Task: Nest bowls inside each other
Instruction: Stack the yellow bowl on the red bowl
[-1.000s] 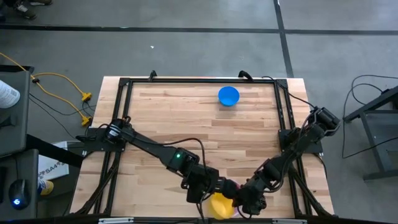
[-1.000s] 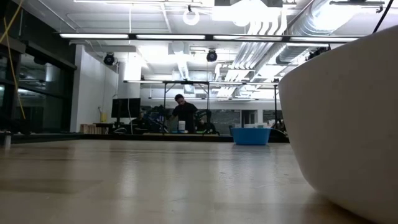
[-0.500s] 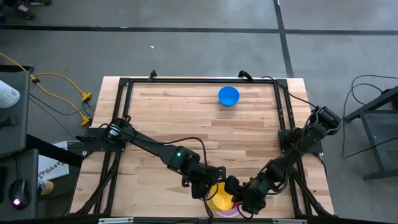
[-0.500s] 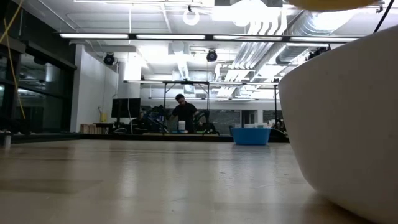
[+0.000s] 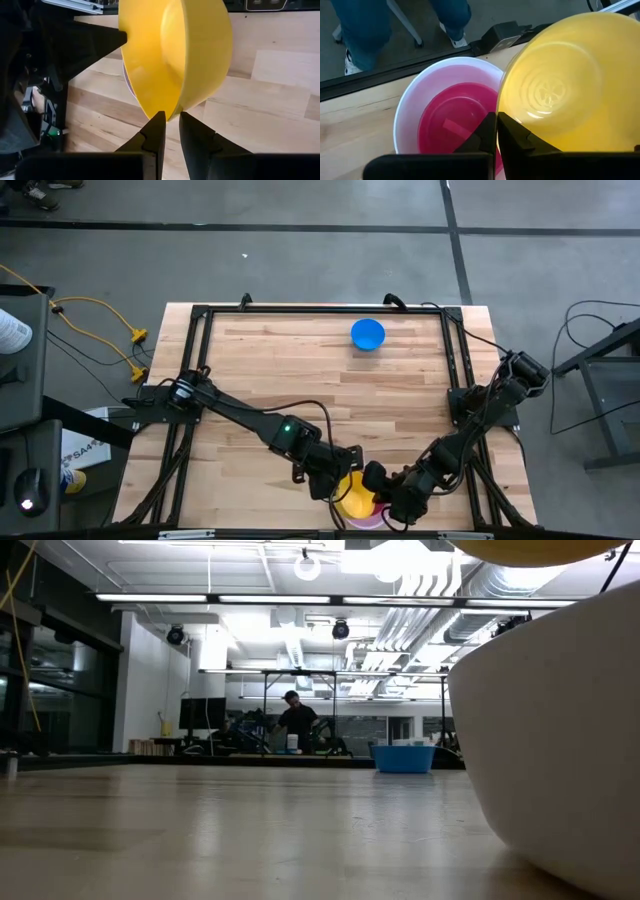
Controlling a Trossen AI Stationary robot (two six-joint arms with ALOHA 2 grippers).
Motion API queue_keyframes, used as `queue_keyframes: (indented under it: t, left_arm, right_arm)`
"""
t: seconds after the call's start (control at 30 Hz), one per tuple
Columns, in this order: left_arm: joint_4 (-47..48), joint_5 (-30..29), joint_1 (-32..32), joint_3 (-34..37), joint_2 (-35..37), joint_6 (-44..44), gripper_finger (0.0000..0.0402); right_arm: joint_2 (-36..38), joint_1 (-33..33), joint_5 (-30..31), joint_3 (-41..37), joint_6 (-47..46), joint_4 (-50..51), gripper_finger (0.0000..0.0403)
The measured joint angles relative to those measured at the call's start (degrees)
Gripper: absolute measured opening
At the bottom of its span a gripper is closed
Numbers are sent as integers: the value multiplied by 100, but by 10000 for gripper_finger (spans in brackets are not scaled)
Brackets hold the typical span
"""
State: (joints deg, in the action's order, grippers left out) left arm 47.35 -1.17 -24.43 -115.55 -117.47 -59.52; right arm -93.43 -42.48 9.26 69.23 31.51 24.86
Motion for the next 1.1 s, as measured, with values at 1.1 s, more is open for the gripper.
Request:
queue_keyframes:
  t: [1.1]
  left_arm:
    - [-63, 946, -6, 0, 0, -299, 51]
  right_arm:
    - [2, 9, 129, 2, 124, -21, 2]
